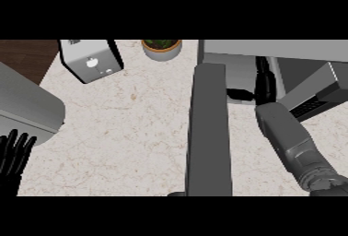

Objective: Pick up the milk, place it into the microwave and close the microwave

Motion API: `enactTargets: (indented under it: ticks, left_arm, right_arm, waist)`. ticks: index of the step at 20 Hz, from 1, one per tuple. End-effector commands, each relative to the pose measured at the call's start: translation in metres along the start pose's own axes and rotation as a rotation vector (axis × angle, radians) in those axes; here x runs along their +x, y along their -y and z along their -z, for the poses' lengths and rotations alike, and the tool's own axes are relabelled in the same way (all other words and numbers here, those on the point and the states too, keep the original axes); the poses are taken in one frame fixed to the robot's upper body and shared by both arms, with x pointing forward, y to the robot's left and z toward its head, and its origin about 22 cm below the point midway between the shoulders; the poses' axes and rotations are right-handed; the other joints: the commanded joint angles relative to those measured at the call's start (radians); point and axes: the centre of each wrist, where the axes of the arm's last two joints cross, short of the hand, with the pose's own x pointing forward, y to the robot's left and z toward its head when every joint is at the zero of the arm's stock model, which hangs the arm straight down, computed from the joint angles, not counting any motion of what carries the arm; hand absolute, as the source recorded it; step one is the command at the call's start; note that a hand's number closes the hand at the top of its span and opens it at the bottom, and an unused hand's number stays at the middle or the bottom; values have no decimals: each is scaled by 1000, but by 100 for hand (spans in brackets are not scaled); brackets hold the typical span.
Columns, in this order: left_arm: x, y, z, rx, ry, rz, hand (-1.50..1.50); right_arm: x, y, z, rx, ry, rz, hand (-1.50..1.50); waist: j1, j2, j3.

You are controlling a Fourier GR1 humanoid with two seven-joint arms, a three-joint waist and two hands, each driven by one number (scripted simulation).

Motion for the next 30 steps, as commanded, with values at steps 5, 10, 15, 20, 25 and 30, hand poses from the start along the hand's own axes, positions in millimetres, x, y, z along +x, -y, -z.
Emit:
enactTargets:
  ticks: [5, 10, 15, 20, 25, 30]
  left_arm:
    - [0, 15, -1, -4, 8, 7, -150]
    - [4, 16, -25, -49, -23, 27, -150]
    - [5, 33, -24, -158, -50, -83, -150]
    - [-6, 58, -21, -235, -54, -127, -150]
    - [1, 50, -9, -298, -44, -114, -150]
    - [-17, 88, -3, -394, -67, -89, -150]
  right_arm:
    - [-4, -18, -26, 75, 6, 219, -150]
    - [-15, -30, -58, 88, -13, 291, -150]
    - [-28, -31, -83, 149, -41, 472, -150]
    - [-53, -24, -131, 243, -17, 626, -150]
    - [-49, -30, -150, 255, -14, 680, -150]
    - [-51, -15, -162, 211, -1, 658, -150]
  waist:
    - [-29, -12, -1]
    - [-41, -21, -2]
    - [-68, -32, -3]
    - [-84, -35, -4]
    - [-103, -43, -6]
    - [-110, -45, -7]
